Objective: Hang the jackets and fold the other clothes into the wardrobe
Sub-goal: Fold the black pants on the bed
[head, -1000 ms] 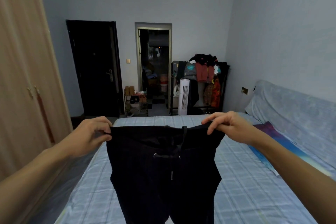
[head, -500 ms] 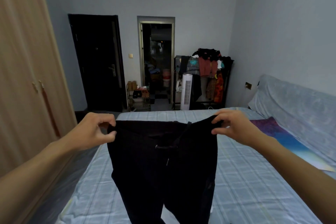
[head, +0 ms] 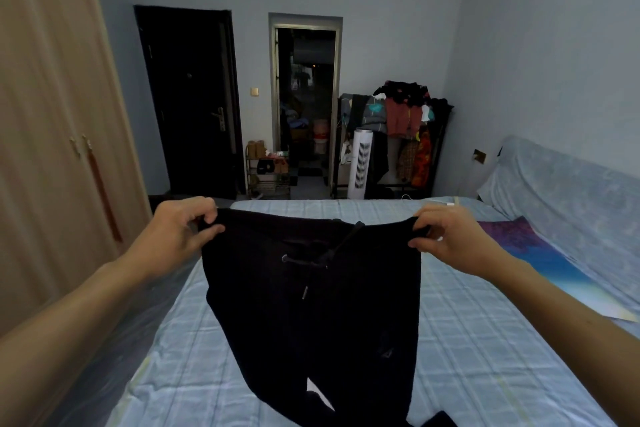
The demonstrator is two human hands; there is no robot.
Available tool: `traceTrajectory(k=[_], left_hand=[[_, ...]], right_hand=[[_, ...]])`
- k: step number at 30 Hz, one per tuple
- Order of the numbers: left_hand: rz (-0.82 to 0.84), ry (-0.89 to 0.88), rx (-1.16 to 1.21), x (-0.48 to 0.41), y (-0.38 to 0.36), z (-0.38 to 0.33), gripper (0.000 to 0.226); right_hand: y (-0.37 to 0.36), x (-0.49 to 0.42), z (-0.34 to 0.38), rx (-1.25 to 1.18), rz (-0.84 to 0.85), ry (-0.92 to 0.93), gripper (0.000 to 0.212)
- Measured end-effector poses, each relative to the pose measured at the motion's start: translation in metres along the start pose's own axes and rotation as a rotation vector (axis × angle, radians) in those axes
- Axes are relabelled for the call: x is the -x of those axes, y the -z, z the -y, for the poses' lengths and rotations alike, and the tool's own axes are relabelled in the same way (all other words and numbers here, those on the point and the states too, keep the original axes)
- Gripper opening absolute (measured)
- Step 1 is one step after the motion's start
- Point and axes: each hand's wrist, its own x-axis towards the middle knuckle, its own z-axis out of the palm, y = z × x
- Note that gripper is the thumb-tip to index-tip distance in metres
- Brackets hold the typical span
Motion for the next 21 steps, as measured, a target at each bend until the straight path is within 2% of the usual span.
traceTrajectory(k=[2,4,9,12,16,21], left_hand=[[0.005,0.015,0.025,0.004,0.005,0.006,0.045],[0.000,0.030,0.051,0.007,0.008,0.011,0.041],[-0.001,0.062,0.094,0.014,0.014,0.015,0.036],[0.044,0.066,0.086,0.022,0.020,0.018,0.037],[0.149,0.078,0.066,0.026,0.028,0.017,0.046],[0.365,0.106,0.061,0.029,0.045,-0.003,0.040]], right_hand=[[-0.004,0.001,0.008,-0.032,-0.030,-0.008,0.038],[-0.009,0.005,0.016,-0.023,-0.025,-0.033,0.033],[-0.031,0.015,0.043,0.082,-0.054,-0.045,0.053],[-0.029,0.022,0.048,0.031,-0.012,-0.063,0.039],[-0.017,0.024,0.049,-0.081,0.074,-0.104,0.010],[0.005,0.030,0.042,-0.231,0.177,-0.154,0.009]])
